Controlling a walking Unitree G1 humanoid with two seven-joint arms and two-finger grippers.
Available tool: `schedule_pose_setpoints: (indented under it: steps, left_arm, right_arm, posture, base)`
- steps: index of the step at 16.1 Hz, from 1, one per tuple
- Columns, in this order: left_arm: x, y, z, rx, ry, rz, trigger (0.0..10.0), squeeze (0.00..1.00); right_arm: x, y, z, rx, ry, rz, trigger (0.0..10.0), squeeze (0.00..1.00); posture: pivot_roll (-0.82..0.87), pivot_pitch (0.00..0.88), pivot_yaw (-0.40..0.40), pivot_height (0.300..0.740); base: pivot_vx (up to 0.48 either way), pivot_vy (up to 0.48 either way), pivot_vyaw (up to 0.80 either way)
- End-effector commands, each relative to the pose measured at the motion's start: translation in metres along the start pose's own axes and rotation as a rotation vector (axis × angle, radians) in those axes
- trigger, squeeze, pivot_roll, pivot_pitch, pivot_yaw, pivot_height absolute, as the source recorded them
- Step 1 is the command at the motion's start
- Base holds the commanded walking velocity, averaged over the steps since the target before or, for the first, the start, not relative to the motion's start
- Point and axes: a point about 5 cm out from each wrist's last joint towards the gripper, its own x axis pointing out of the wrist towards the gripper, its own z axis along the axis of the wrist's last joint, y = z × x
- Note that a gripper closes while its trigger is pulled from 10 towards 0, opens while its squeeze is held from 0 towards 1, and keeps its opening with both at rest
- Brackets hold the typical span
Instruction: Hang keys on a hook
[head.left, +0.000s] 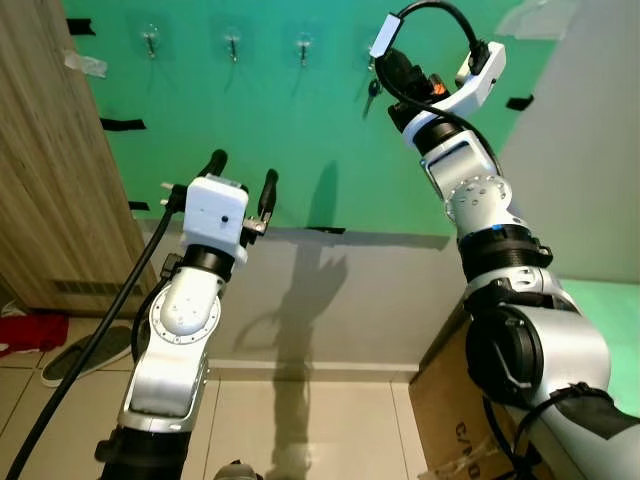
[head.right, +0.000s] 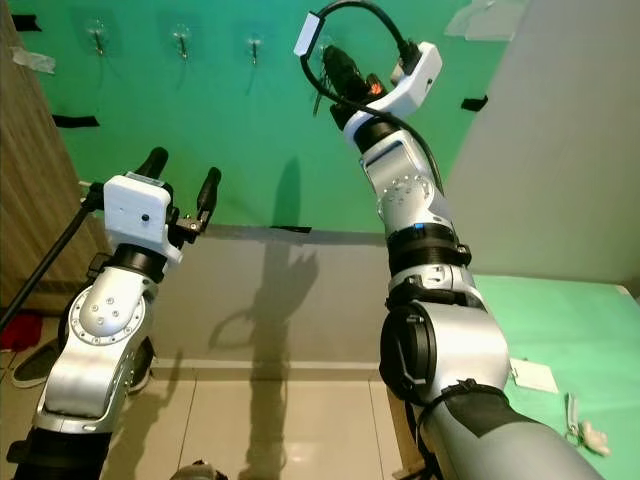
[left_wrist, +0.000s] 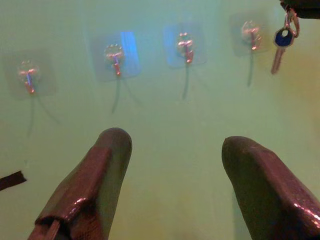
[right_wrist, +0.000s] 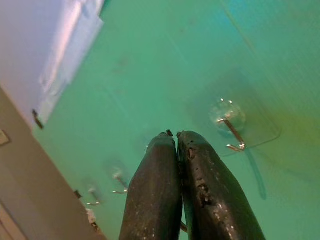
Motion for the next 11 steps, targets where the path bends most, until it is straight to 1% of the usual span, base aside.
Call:
schedule_pose_setpoints:
  steps: [1, 3, 5, 8, 11]
  left_arm:
    - [-0.003, 0.001, 0.004, 0.016, -0.012, 0.009, 10.0, 0.0]
    - [-0.011, 0.002, 0.005, 0.05, -0.015, 0.019, 10.0, 0.0]
    - [-0.017, 0.003, 0.006, 0.076, -0.017, 0.024, 10.0, 0.0]
    - [-0.02, 0.006, 0.01, 0.097, -0.026, 0.04, 10.0, 0.0]
    - [-0.024, 0.007, 0.012, 0.125, -0.032, 0.049, 10.0, 0.0]
  right_arm:
    - [0.004, 0.002, 0.009, -0.041, -0.032, -0.002, 0.0, 0.0]
    - [0.009, 0.002, 0.013, -0.115, -0.052, -0.019, 0.0, 0.0]
    - [0.012, 0.003, 0.016, -0.139, -0.066, -0.025, 0.0, 0.0]
    - [0.016, 0.008, 0.021, -0.141, -0.087, -0.011, 0.0, 0.0]
    - [0.02, 0.012, 0.021, -0.117, -0.099, -0.006, 0.0, 0.0]
  posture:
    - [0.24, 0.0, -0.11, 0.74]
    - [0.27, 0.0, -0.124, 0.74]
    - [0.3, 0.0, -0.137, 0.74]
    - [0.31, 0.0, -0.145, 0.74]
    - [0.33, 0.0, -0.156, 0.74]
  base:
    - [0.0, 0.0, 0.0]
    - [0.0, 0.0, 0.0]
    - [0.0, 0.0, 0.0]
    - [0.0, 0.0, 0.0]
    - [0.0, 0.0, 0.0]
